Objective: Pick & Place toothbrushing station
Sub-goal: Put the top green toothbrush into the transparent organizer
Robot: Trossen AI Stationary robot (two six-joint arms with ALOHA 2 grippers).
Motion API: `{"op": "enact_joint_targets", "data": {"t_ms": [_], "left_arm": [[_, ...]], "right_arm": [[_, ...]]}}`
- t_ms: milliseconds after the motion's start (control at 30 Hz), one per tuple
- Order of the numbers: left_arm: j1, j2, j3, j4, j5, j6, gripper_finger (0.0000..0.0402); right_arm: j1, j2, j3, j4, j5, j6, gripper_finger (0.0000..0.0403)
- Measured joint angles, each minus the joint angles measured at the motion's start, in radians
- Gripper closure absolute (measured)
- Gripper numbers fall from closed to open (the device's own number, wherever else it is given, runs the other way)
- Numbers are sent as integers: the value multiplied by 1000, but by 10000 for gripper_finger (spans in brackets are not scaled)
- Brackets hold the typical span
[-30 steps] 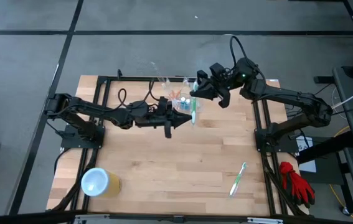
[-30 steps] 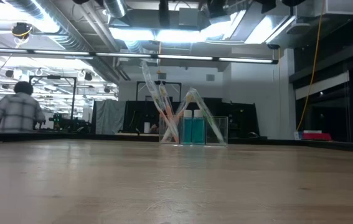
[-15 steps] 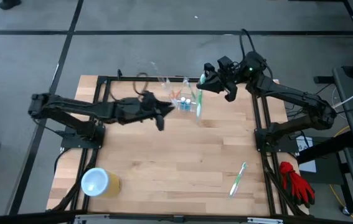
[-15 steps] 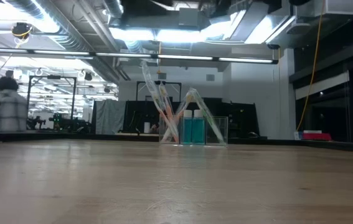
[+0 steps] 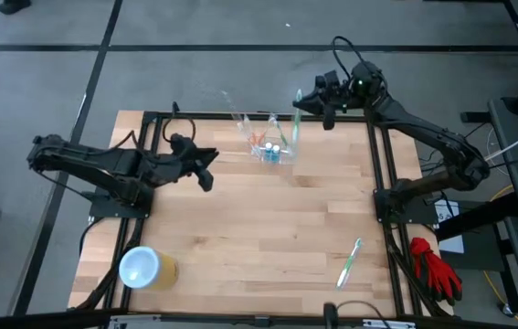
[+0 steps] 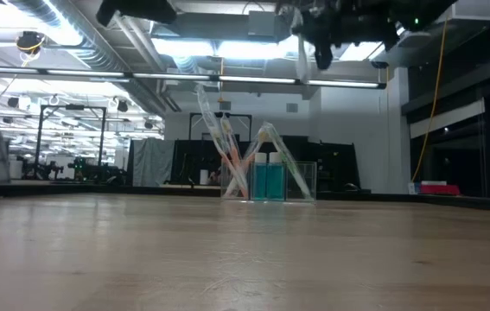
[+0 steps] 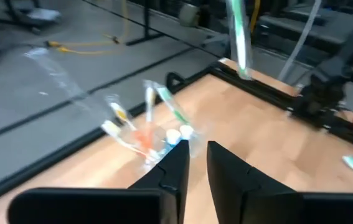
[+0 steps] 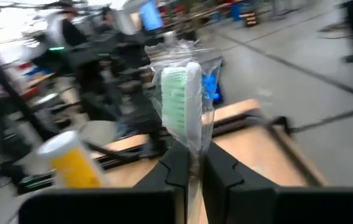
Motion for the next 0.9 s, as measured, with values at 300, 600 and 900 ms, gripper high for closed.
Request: {"op": "enact_joint_targets", "data": {"t_ms": [300, 600, 900], "left_arm": [[-13, 78, 0, -40, -146, -53, 384], [-12, 114, 0, -130, -178, -155, 398], [-12, 95, 0, -194, -133, -210, 399]], "right_arm": [[-25, 48, -210, 320, 189, -4, 377], [48, 59, -394, 467, 443, -83, 382], [82, 87, -487, 543, 582, -119, 382]]}}
